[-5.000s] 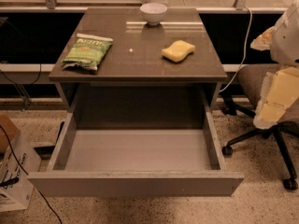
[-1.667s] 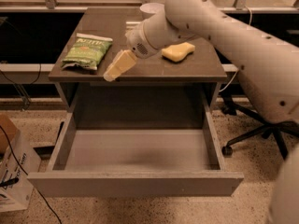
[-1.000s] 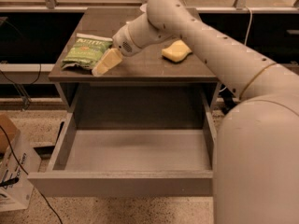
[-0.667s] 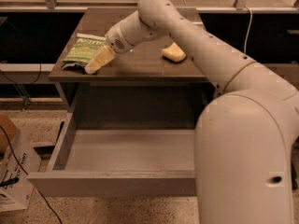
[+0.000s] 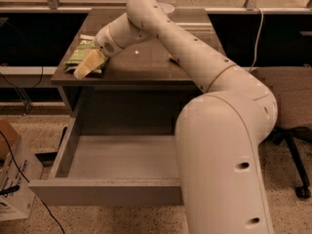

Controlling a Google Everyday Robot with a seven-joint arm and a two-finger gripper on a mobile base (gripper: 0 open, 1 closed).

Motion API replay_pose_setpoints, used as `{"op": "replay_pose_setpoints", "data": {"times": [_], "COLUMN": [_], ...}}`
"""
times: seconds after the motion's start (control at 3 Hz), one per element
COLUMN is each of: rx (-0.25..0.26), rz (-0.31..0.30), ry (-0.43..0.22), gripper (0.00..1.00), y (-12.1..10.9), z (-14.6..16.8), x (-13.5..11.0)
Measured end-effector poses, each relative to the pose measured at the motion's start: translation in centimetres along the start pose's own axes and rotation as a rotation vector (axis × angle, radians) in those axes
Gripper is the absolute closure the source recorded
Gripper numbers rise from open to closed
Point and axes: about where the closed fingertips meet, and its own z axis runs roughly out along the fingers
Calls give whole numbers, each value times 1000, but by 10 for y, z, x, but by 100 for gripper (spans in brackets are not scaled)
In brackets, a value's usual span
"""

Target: Place green jalapeno chip bag into top drawer

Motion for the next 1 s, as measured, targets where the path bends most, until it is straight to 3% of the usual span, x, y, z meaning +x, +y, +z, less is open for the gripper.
{"op": "replay_pose_setpoints", "data": {"times": [0.33, 0.67, 1.0], "rx": [-30, -29, -13], "rz": [19, 34, 15], "ry": [11, 23, 30], "gripper": [0, 19, 42], "y": [2, 1, 3], "z": [16, 15, -4], "x": [8, 17, 8]}}
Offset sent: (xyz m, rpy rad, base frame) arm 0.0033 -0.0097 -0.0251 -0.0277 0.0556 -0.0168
